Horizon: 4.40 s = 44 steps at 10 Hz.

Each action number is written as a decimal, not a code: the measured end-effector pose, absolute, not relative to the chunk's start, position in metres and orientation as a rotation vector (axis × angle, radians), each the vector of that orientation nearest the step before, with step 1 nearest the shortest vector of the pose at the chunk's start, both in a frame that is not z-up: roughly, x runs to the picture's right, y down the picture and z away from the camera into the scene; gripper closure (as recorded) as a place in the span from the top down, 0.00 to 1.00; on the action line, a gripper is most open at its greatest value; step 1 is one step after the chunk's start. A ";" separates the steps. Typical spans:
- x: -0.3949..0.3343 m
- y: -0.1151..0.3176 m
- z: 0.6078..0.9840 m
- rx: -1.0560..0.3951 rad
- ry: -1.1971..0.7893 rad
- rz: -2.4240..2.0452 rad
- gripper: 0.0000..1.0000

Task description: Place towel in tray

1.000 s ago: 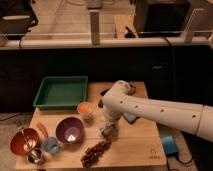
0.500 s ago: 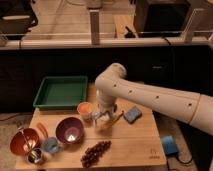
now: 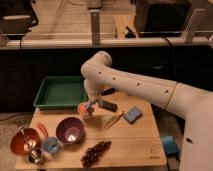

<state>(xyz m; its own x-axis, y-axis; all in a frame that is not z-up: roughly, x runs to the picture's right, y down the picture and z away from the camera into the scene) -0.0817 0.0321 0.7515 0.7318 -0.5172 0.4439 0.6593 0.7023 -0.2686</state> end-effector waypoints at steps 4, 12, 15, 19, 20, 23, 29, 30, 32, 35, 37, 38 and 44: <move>-0.155 0.013 0.777 -0.418 -0.431 -0.786 0.00; -0.236 0.002 0.828 -0.337 -0.547 -0.915 0.00; -0.254 -0.007 0.837 -0.275 -0.555 -0.857 0.00; -0.273 -0.012 0.843 -0.196 -0.586 -0.745 0.11; -0.272 -0.011 0.846 -0.180 -0.599 -0.728 0.20; -0.273 -0.004 0.854 -0.224 -0.640 -0.750 0.52; -0.253 -0.004 0.852 -0.239 -0.645 -0.771 0.80; -0.249 -0.007 0.847 -0.251 -0.637 -0.780 0.80; -0.243 -0.012 0.838 -0.287 -0.603 -0.814 0.80; -0.238 -0.016 0.825 -0.342 -0.548 -0.873 0.80; -0.236 -0.017 0.826 -0.340 -0.545 -0.872 0.80; -0.238 -0.016 0.825 -0.340 -0.546 -0.874 0.80; -0.237 -0.016 0.826 -0.340 -0.545 -0.872 0.80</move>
<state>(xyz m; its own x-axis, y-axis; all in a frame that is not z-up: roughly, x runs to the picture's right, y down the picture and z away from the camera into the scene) -0.2366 -0.0162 0.8258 0.5207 -0.6272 0.5792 0.7954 0.6029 -0.0623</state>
